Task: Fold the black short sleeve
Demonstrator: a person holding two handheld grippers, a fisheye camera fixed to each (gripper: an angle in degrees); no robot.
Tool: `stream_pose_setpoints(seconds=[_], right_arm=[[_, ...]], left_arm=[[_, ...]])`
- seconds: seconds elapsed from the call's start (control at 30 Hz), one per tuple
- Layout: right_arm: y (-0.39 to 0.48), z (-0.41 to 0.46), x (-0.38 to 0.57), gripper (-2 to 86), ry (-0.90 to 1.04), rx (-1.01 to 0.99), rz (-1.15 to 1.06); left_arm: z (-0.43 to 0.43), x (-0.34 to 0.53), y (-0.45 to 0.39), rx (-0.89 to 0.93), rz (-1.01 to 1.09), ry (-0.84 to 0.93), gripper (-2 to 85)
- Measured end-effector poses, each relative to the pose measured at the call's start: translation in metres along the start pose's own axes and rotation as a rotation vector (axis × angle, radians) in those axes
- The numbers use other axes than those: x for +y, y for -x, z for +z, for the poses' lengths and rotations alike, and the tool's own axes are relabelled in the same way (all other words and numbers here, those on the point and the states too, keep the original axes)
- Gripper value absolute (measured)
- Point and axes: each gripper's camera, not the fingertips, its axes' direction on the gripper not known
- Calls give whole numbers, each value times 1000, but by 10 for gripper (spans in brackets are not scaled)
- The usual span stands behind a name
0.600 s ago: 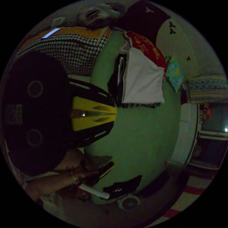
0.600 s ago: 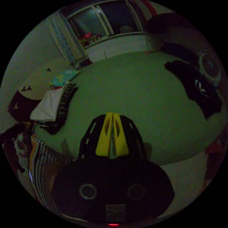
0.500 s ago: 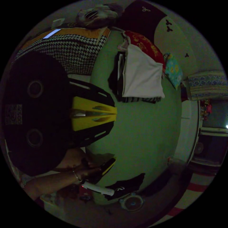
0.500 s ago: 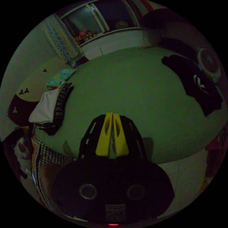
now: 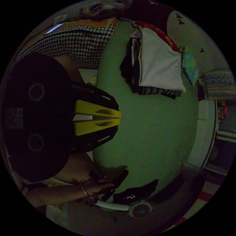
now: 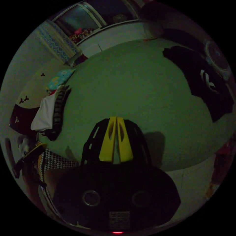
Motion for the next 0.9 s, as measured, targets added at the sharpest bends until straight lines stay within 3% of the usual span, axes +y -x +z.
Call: stream_pose_setpoints(seconds=[0.3, 0.6, 0.9], right_arm=[[44, -12, 19, -11, -119, 161, -314], [6, -36, 0, -11, -101, 33, -213], [-20, -63, -11, -10, -125, -35, -213]], left_arm=[[72, 12, -21, -38, -21, 0, 3], [120, 31, -72, -91, -1, -5, 4], [149, 49, -165, 32, 2, -59, 3]])
